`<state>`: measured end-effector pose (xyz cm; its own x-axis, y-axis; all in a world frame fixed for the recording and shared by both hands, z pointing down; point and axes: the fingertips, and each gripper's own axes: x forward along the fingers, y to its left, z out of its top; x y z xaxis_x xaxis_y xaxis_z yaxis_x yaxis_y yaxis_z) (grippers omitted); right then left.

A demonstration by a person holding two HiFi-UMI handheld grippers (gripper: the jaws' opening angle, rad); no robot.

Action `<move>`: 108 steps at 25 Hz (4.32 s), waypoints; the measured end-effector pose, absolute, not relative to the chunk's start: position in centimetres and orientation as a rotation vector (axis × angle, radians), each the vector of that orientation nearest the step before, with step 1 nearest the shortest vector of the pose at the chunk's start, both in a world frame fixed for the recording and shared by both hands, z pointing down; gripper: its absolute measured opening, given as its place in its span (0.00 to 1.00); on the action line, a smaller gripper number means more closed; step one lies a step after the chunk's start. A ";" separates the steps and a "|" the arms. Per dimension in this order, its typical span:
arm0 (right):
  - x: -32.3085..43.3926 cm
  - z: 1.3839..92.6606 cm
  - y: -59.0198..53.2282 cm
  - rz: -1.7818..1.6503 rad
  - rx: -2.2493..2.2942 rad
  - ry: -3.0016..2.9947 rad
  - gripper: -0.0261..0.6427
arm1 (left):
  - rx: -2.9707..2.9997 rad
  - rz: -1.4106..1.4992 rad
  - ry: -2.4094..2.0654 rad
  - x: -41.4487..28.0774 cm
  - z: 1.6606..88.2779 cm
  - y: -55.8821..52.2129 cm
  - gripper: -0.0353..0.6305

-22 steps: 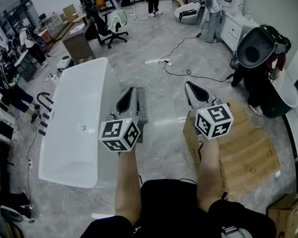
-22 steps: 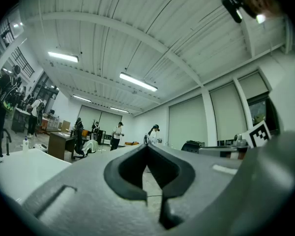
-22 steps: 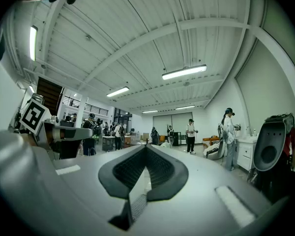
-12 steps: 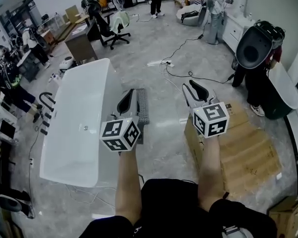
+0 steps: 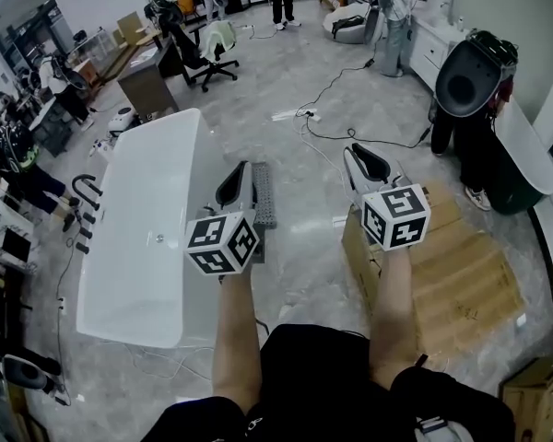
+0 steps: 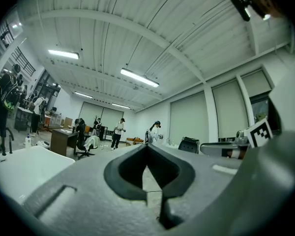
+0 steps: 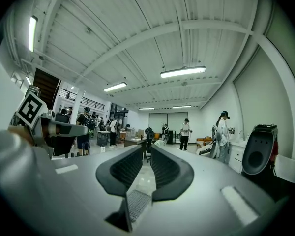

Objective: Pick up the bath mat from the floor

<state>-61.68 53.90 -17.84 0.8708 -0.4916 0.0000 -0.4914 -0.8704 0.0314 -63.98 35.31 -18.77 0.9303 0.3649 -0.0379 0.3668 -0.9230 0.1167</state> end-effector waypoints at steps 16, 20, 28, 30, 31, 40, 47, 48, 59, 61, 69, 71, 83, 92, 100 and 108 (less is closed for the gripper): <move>-55.9 -17.1 56.3 0.011 3.086 -0.742 0.04 | 2.935 0.051 0.470 -57.0 -16.2 33.4 0.05; -52.4 -16.5 56.7 0.023 3.101 -0.705 0.04 | 2.938 0.045 0.495 -53.2 -16.0 33.7 0.05; -42.2 -17.5 54.4 0.026 3.134 -0.736 0.04 | 2.945 0.085 0.519 -41.7 -17.3 32.1 0.05; -39.4 -17.8 53.5 0.025 3.141 -0.750 0.04 | 2.959 0.082 0.520 -38.8 -18.0 31.4 0.05; -38.1 -17.9 52.9 0.022 3.147 -0.758 0.04 | 2.967 0.083 0.520 -37.4 -18.3 31.0 0.05; -26.2 -16.8 47.4 0.018 3.157 -0.870 0.04 | 3.024 0.082 0.510 -26.0 -18.9 27.3 0.05; -21.9 -16.3 44.6 0.034 3.107 -0.912 0.04 | 2.976 0.044 0.482 -21.5 -17.7 24.9 0.05; -21.5 -16.0 44.3 0.042 3.091 -0.923 0.04 | 2.960 0.035 0.475 -21.0 -17.4 24.7 0.05; -18.0 -16.2 45.1 0.185 3.010 -0.865 0.04 | 2.799 0.095 0.468 -17.2 -14.1 23.3 0.05; -17.7 -15.9 43.5 0.204 2.951 -0.943 0.04 | 2.788 0.084 0.454 -16.5 -14.4 22.8 0.05; -16.2 -16.1 38.9 0.108 2.756 -1.301 0.04 | 2.792 0.091 0.422 -12.5 -13.6 22.0 0.05; -14.1 -15.7 38.6 0.099 2.772 -1.312 0.04 | 2.813 0.089 0.405 -11.1 -13.6 21.4 0.05; 2.6 -18.1 39.3 0.056 2.925 -1.320 0.04 | 2.882 0.048 0.204 -0.5 -15.7 18.8 0.05; 13.9 -18.5 49.1 0.102 2.975 -1.138 0.04 | 2.868 0.015 0.345 11.1 -17.8 27.7 0.05; 20.4 -17.4 55.3 0.125 3.086 -1.027 0.04 | 2.818 0.030 0.435 18.4 -17.2 33.3 0.05; 24.3 -14.2 55.7 0.256 3.187 -0.917 0.04 | 2.830 0.121 0.467 21.2 -14.8 32.9 0.05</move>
<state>24.29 55.70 -14.19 0.8374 -0.5382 0.0953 -0.5099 -0.8321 -0.2182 21.23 32.93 -14.81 0.9445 0.3263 0.0382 0.3038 -0.9117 0.2768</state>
